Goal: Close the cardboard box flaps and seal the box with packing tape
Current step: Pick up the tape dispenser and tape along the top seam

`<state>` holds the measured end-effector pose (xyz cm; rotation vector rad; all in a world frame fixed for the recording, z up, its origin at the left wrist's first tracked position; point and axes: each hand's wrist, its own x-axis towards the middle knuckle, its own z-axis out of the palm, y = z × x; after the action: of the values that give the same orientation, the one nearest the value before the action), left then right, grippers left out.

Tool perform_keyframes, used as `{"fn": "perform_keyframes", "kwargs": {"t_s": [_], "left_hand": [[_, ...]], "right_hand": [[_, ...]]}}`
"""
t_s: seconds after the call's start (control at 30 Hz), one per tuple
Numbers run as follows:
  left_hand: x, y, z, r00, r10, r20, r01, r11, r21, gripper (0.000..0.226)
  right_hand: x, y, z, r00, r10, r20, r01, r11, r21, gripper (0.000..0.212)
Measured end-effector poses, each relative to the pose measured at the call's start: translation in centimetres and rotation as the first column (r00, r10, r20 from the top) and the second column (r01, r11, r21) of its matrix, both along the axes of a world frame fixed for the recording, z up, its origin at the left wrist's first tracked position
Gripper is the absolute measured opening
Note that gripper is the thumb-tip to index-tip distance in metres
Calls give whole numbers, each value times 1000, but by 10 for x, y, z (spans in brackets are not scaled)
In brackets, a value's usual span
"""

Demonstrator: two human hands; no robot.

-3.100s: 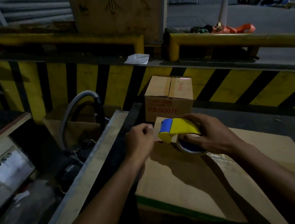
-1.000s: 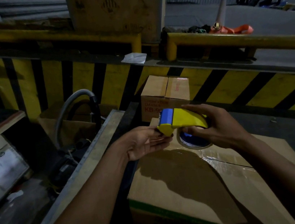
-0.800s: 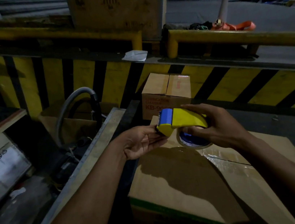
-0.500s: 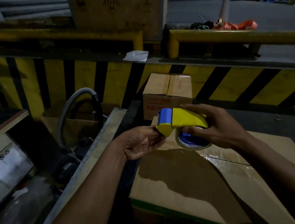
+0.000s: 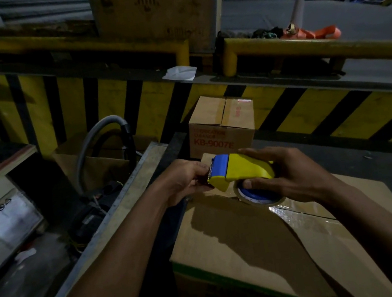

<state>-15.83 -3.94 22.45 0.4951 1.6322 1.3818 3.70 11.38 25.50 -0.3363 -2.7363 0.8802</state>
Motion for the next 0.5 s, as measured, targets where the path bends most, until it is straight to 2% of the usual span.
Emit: {"fn": "perform_keyframes", "kwargs": {"t_s": [0.1, 0.27, 0.4, 0.5], "left_hand": [[-2, -1, 1, 998, 21, -54, -22, 1000, -15, 14], [-13, -13, -6, 984, 162, -67, -162, 987, 14, 11], [-11, -16, -8, 974, 222, -48, -220, 974, 45, 9], [-11, -15, -9, 980, 198, -32, -196, 980, 42, 17]], "right_hand": [[2, -2, 2, 1000, 14, 18, -14, 1000, -12, 95], [13, 4, 1, 1000, -10, 0, 10, 1000, -24, 82], [12, -1, 0, 999, -2, -38, 4, 998, 61, 78], [12, -4, 2, 999, -8, -51, 13, 995, 101, 75]]}}
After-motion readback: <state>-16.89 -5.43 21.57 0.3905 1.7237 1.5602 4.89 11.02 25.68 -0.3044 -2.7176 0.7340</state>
